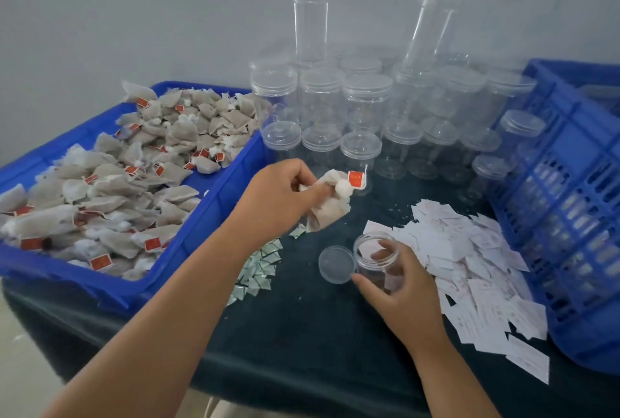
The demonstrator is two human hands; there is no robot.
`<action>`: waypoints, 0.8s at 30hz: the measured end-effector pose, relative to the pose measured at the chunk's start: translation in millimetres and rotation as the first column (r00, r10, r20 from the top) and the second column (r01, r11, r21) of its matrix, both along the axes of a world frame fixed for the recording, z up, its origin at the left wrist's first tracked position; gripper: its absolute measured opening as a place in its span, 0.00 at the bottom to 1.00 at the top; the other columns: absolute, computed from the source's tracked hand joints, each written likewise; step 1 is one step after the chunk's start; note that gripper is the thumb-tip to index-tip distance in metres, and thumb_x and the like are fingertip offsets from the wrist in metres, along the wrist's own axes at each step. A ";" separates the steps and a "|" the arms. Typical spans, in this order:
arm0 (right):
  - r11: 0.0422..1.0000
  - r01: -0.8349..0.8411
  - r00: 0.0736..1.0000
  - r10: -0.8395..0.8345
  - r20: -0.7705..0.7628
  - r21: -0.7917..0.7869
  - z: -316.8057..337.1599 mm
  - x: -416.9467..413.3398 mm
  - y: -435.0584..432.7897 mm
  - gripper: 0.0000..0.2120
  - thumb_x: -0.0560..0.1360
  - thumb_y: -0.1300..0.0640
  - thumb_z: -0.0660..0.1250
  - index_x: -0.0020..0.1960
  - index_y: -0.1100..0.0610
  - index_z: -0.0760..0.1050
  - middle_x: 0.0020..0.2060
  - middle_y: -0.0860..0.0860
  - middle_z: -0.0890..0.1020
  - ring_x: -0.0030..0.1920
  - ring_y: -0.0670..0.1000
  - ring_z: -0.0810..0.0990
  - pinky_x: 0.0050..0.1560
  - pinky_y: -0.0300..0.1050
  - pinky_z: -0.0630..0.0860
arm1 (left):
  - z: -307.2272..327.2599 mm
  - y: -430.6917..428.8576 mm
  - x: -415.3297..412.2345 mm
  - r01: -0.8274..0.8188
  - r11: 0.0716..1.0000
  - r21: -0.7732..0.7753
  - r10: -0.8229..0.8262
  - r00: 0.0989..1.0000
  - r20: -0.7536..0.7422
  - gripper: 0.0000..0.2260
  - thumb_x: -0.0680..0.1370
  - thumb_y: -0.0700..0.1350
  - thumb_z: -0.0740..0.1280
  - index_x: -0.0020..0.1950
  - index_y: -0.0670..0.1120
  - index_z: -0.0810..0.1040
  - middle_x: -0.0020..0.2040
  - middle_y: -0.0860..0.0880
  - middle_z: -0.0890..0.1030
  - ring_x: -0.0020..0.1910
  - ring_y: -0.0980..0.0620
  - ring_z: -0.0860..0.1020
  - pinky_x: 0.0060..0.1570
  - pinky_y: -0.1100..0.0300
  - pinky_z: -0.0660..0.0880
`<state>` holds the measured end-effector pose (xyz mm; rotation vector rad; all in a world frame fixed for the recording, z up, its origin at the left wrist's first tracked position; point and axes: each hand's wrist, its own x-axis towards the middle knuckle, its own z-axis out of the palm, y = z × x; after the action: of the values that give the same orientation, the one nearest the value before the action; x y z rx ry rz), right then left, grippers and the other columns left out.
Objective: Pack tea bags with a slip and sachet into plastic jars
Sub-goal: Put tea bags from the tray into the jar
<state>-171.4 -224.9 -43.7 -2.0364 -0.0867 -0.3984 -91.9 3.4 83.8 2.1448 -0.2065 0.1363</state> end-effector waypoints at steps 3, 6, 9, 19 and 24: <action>1.000 -0.007 1.000 0.007 0.026 0.007 2.9 -1.2 1.9 0.25 0.67 0.37 0.81 0.60 0.33 0.74 0.56 0.30 0.83 0.54 0.38 0.84 0.47 0.31 0.79 | 4.5 -27.1 -12.9 0.109 0.989 -0.096 -0.118 0.989 -0.091 0.10 0.78 0.55 0.75 0.43 0.52 0.79 0.40 0.53 0.86 0.36 0.55 0.84 0.38 0.59 0.80; 1.000 0.025 0.997 -0.026 0.071 0.003 1.6 -1.6 1.5 0.25 0.67 0.34 0.78 0.60 0.34 0.74 0.56 0.32 0.83 0.55 0.41 0.84 0.50 0.41 0.83 | -7.4 -49.9 -23.1 0.174 0.985 -0.010 -0.174 0.977 -0.121 0.10 0.79 0.54 0.73 0.44 0.51 0.78 0.40 0.55 0.85 0.36 0.59 0.82 0.37 0.62 0.79; 0.998 0.053 0.994 -0.051 0.096 -0.020 -1.8 -0.8 -0.1 0.25 0.66 0.35 0.79 0.60 0.34 0.74 0.53 0.36 0.84 0.53 0.43 0.84 0.50 0.47 0.83 | -18.8 -56.6 -29.0 0.213 0.971 0.111 -0.206 0.976 -0.072 0.10 0.79 0.54 0.74 0.45 0.53 0.77 0.36 0.58 0.83 0.35 0.63 0.79 0.34 0.69 0.72; 0.993 0.108 0.991 -0.105 0.079 -0.036 -7.7 0.9 -2.0 0.28 0.65 0.30 0.76 0.57 0.45 0.78 0.46 0.40 0.84 0.47 0.45 0.83 0.47 0.47 0.82 | 1.8 -45.6 -25.1 0.487 0.714 0.503 -0.515 0.852 -0.094 0.12 0.81 0.55 0.69 0.62 0.54 0.84 0.53 0.60 0.81 0.55 0.61 0.74 0.58 0.65 0.70; 0.996 0.053 0.992 -0.045 0.118 -0.065 -3.5 1.6 0.3 0.25 0.67 0.34 0.80 0.56 0.48 0.81 0.44 0.38 0.83 0.45 0.46 0.82 0.45 0.47 0.80 | -10.2 -64.4 -26.7 0.464 0.554 0.691 -0.471 0.859 -0.199 0.13 0.85 0.52 0.62 0.45 0.49 0.81 0.45 0.52 0.80 0.53 0.50 0.71 0.61 0.56 0.67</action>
<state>-169.9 -224.6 -47.3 -2.0843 -0.1226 -0.5517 -118.6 -61.1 73.6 2.7797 -0.9836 -0.3120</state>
